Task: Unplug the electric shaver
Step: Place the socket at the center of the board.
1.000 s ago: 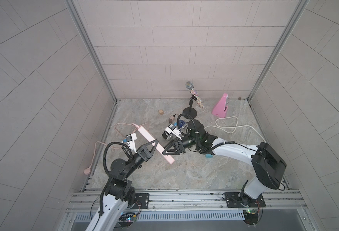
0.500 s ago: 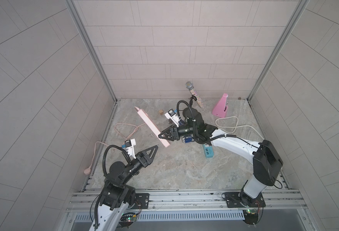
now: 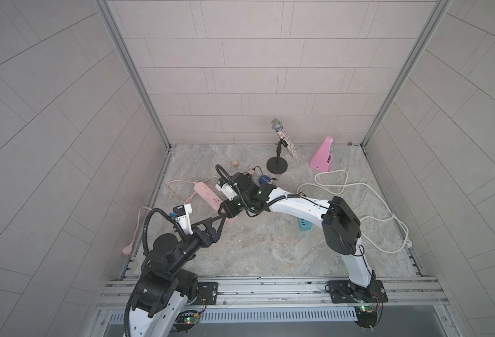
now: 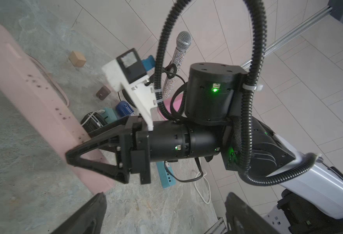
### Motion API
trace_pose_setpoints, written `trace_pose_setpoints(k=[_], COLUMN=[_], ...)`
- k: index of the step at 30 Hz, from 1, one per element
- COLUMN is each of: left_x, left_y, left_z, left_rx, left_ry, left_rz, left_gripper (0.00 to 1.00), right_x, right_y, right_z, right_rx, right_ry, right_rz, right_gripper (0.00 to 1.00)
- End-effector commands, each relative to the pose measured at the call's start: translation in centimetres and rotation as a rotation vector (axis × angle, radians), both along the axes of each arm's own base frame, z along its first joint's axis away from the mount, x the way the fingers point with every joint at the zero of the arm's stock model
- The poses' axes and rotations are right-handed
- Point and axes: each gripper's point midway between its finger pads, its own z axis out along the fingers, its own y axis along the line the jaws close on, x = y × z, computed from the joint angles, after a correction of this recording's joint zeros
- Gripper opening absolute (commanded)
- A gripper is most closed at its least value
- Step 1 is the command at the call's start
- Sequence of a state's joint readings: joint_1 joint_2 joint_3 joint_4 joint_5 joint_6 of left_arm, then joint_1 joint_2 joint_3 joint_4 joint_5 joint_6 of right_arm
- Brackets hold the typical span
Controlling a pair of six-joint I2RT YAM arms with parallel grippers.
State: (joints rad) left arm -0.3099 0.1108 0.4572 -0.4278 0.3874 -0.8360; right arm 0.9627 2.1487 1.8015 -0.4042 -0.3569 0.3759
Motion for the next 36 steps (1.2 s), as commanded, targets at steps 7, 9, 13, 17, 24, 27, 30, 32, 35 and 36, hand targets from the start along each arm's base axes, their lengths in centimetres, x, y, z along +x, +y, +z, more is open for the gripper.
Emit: trace_pose_setpoints(k=[7, 9, 13, 17, 24, 27, 30, 32, 35, 36], left_x=[-0.7, -0.6, -0.3, -0.1, 0.2, 0.2, 0.4, 0.4, 0.3, 0.3], left_y=[0.8, 0.7, 0.5, 0.3, 0.0, -0.1, -0.2, -0.2, -0.2, -0.1], left_z=[0.7, 0.6, 0.5, 0.3, 0.0, 0.0, -0.2, -0.3, -0.1, -0.1], left_rx=[0.047, 0.045, 0.041, 0.029, 0.016, 0.011, 0.007, 0.005, 0.009, 0.013], left_ry=[-0.038, -0.034, -0.033, -0.031, -0.023, -0.023, -0.021, -0.018, -0.022, -0.023], left_rz=[0.024, 0.019, 0.015, 0.008, 0.000, -0.002, -0.007, -0.008, -0.007, -0.002], left_gripper=[0.96, 0.95, 0.96, 0.95, 0.96, 0.96, 0.96, 0.96, 0.96, 0.96], right_x=[2.4, 2.9, 2.9, 3.3, 2.5, 1.4, 0.4, 0.2, 0.3, 0.4], right_y=[2.0, 1.8, 1.5, 0.7, -1.1, -1.7, -1.6, -1.4, -1.1, -0.9], right_z=[-3.1, -4.2, -6.1, -7.5, -8.9, -9.6, -10.0, -9.7, -8.0, -7.0], right_rx=[-0.190, -0.251, -0.306, -0.360, -0.451, -0.481, -0.492, -0.489, -0.457, -0.437], right_ry=[-0.116, -0.122, -0.101, -0.109, -0.065, -0.029, -0.031, -0.039, -0.061, -0.069], right_rz=[-0.010, -0.014, -0.009, -0.019, -0.012, -0.001, 0.021, 0.028, 0.027, 0.024], right_gripper=[0.13, 0.12, 0.13, 0.13, 0.15, 0.19, 0.38, 0.49, 0.57, 0.60])
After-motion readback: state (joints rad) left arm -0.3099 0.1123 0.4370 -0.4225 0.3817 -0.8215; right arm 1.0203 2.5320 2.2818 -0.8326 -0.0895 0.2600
